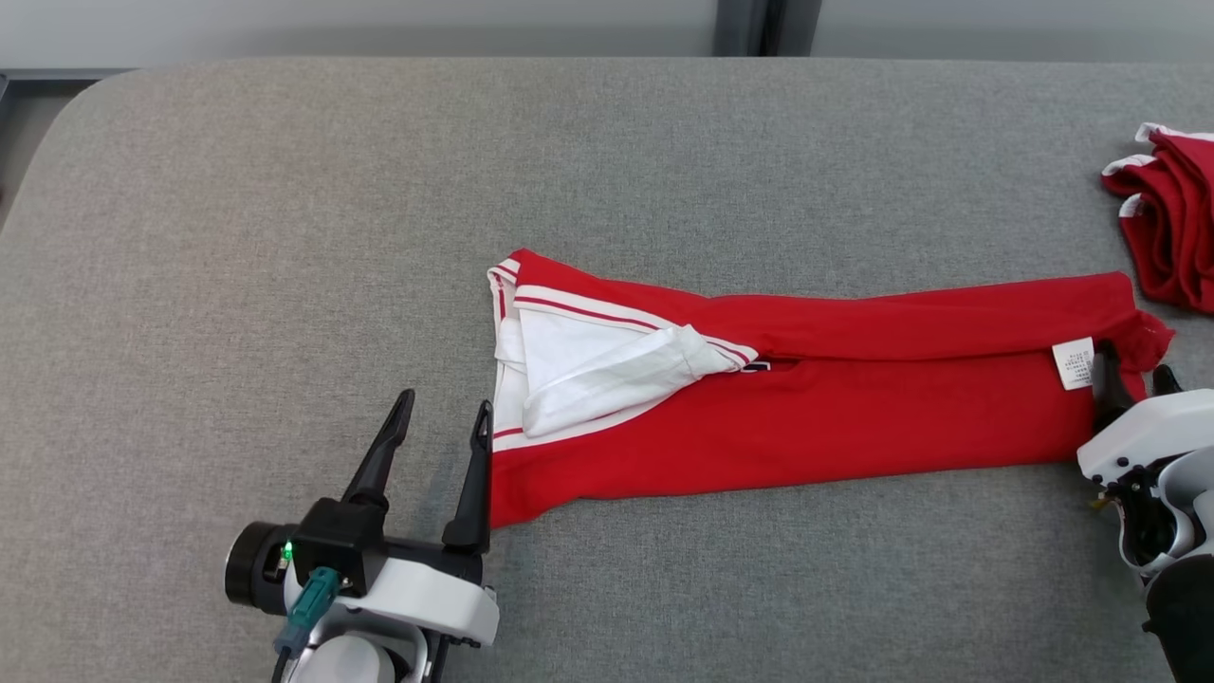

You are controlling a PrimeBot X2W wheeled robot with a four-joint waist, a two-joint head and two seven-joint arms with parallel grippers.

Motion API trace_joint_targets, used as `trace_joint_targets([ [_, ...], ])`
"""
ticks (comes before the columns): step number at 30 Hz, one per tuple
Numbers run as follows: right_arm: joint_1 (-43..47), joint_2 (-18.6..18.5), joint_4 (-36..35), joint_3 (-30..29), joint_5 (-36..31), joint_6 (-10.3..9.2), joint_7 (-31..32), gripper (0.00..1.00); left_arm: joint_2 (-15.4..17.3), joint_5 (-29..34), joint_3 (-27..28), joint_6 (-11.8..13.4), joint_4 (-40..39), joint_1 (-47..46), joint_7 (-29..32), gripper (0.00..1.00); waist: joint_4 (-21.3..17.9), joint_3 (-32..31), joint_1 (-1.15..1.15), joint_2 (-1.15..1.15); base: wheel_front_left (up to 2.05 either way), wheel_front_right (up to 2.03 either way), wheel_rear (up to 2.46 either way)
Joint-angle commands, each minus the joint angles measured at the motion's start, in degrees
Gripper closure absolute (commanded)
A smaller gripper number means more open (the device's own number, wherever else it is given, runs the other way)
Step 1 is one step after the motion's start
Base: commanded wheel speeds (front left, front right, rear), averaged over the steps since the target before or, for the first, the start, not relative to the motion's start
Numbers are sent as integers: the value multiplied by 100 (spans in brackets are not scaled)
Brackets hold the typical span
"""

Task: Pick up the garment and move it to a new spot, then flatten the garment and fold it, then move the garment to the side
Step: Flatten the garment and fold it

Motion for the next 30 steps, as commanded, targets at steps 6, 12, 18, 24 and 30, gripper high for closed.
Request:
trace_joint_targets([
  [6, -114, 69, 282, 312, 369, 1, 366, 18, 19, 111, 88, -90, 69, -223, -20, 0, -21, 45, 0, 0, 0, 0, 0],
  [12, -39, 36, 235, 546, 576, 0, 425, 100, 19, 139, 102, -98, 98, -202, -20, 0, -25, -22, 0, 0, 0, 0, 0],
  [18, 29, -349, 34, 732, 801, -2, 64, 100, 19, 135, 155, -63, 47, -114, -20, 0, -35, -168, 0, 0, 0, 0, 0],
  [24, 81, -652, -225, 942, 994, -1, 27, 100, 19, 126, 189, -78, 53, -57, -20, 0, -101, -299, 0, 0, 0, 0, 0],
  [30, 239, -671, -984, 1114, 1511, 1, 192, 100, 18, 59, 155, -65, 46, -2, -20, 0, -115, -408, 0, 0, 0, 0, 0],
])
